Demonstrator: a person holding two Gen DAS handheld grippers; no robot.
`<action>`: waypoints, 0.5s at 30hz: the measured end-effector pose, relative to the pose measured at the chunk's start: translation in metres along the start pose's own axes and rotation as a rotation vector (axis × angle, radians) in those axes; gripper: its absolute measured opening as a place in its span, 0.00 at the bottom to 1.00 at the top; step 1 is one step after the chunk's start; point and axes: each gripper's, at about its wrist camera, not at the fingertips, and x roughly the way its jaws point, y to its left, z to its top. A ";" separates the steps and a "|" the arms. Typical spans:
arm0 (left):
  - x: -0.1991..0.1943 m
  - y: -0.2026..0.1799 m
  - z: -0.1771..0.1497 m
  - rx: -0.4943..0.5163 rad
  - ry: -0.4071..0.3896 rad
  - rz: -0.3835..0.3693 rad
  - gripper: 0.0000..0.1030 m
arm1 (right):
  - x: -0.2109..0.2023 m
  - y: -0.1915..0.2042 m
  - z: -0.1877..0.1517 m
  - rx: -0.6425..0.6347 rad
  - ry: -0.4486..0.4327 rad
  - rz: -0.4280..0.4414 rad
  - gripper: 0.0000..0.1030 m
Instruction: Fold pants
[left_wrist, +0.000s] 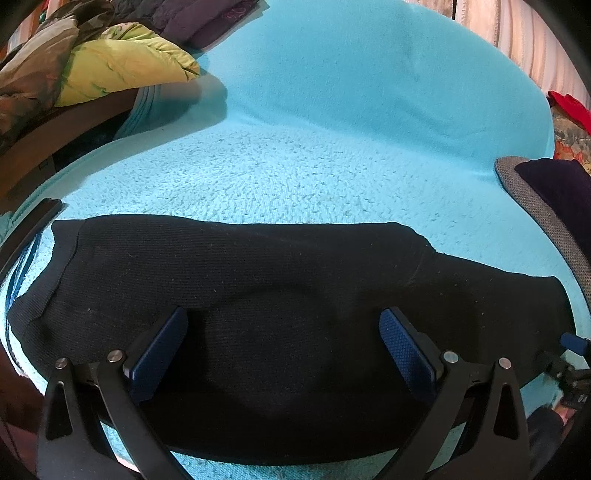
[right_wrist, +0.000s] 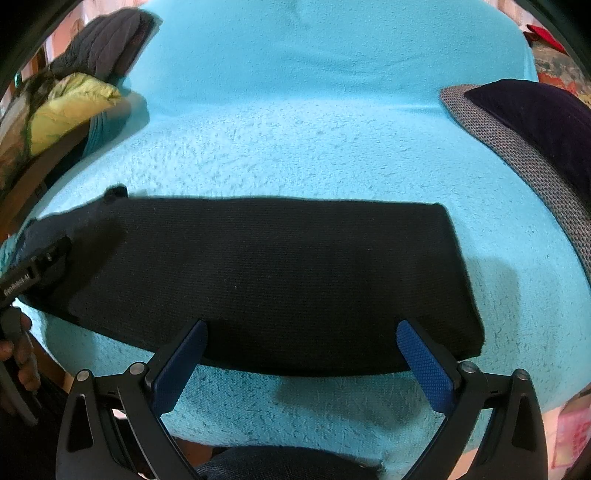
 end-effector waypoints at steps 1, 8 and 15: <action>0.000 0.000 0.000 -0.001 0.000 -0.001 1.00 | -0.007 -0.006 -0.001 0.028 -0.033 0.031 0.91; 0.000 0.001 0.001 -0.008 0.002 -0.001 1.00 | -0.052 -0.138 -0.026 0.539 -0.255 0.376 0.93; -0.001 -0.001 0.000 -0.003 0.003 0.006 1.00 | -0.005 -0.197 -0.067 0.941 -0.107 0.691 0.93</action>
